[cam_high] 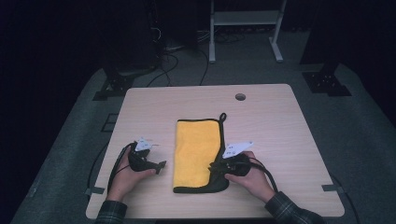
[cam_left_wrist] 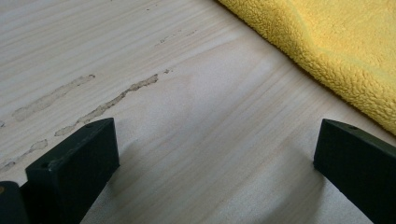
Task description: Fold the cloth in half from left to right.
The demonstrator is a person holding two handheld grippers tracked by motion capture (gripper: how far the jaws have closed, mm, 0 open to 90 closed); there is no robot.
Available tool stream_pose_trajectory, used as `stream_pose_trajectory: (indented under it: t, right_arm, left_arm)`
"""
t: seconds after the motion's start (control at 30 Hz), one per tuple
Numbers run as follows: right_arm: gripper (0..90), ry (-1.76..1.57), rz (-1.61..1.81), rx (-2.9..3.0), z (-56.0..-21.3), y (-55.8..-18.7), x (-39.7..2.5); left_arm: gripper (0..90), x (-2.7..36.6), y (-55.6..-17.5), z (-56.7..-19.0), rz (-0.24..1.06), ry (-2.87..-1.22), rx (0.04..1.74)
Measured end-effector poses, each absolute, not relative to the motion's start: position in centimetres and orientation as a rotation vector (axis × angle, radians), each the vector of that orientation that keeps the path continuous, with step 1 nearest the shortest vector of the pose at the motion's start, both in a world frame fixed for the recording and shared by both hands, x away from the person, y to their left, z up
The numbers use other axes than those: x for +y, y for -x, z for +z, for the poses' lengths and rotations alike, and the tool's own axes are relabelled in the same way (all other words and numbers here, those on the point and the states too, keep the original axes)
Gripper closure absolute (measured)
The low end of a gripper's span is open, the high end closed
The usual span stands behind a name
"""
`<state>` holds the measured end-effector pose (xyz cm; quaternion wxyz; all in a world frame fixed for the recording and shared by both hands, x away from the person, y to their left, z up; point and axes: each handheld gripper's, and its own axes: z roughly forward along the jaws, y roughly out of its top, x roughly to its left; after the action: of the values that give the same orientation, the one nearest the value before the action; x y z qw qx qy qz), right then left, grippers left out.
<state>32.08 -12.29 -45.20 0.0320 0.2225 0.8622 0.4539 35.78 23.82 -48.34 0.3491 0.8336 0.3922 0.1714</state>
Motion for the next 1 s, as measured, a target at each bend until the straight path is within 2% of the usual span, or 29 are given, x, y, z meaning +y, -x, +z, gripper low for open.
stream_pose_trajectory:
  t: [0.47,0.77,1.0]
  right_arm:
    - [74.5,-0.737,1.248,2.700,-46.4,-29.7,-15.9]
    - [74.3,-0.768,1.404,2.607,-44.8,-29.5,-17.3]
    - [57.5,-0.702,1.201,2.656,-47.0,-29.6,-15.3]
  left_arm:
    - [0.0,23.9,-35.8,-48.3,0.444,-2.166,1.014]
    - [0.0,23.8,-35.8,-48.3,0.444,-2.160,1.016]
    - [0.0,23.8,-35.8,-48.3,0.445,-2.165,1.013]
